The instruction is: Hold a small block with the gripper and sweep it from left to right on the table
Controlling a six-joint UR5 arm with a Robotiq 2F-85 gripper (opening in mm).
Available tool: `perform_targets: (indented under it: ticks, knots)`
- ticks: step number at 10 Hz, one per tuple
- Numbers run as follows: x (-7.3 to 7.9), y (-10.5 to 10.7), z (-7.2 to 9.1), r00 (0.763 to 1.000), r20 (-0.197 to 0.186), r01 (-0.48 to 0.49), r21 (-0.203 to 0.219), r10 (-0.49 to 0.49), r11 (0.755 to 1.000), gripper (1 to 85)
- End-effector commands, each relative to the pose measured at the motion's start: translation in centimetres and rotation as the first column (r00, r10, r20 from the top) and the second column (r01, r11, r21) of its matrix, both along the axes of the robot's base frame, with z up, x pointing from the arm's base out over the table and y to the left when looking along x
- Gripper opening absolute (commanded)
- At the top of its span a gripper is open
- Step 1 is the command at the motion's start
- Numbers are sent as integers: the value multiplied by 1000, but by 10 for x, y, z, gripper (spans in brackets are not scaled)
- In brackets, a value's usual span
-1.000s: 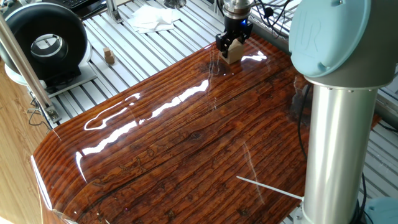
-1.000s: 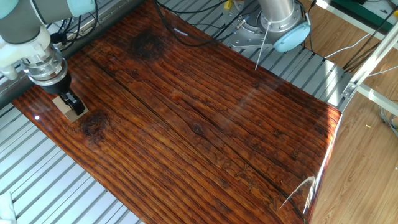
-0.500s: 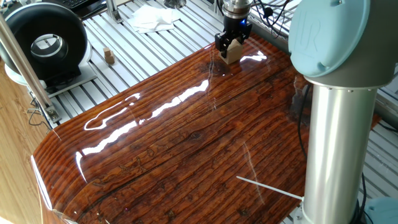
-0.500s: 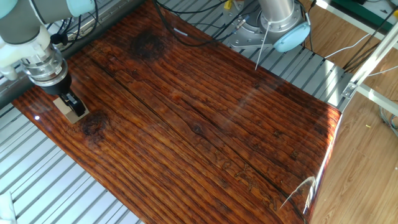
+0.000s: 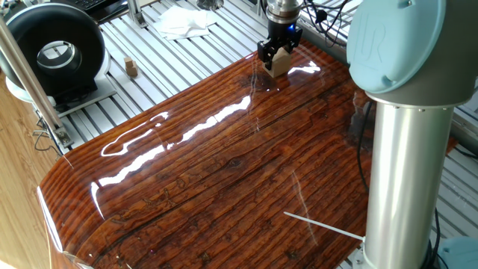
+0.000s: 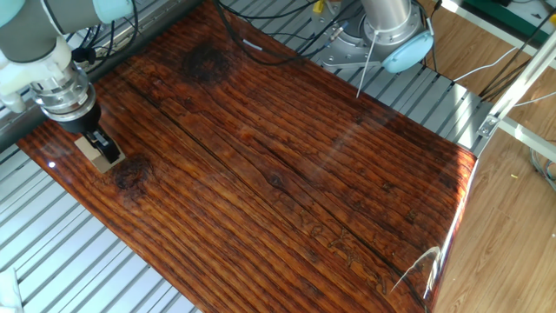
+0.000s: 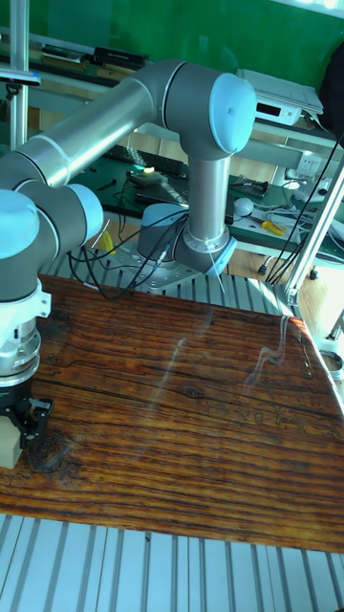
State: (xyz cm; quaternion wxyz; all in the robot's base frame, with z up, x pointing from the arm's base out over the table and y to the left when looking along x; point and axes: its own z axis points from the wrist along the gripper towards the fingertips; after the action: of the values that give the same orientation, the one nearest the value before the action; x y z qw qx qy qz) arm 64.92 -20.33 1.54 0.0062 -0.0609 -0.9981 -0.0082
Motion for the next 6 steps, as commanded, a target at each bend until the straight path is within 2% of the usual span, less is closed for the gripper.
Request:
perform_targets:
  ticks: [1,3,6]
  knots:
    - [1,5,1,1000,4,9,28,-9,1000,10]
    - [2,6,-3,1000,13,6,18,-7,1000,10]
    - [3,9,0,1000,15,8,5,-8,1000,10]
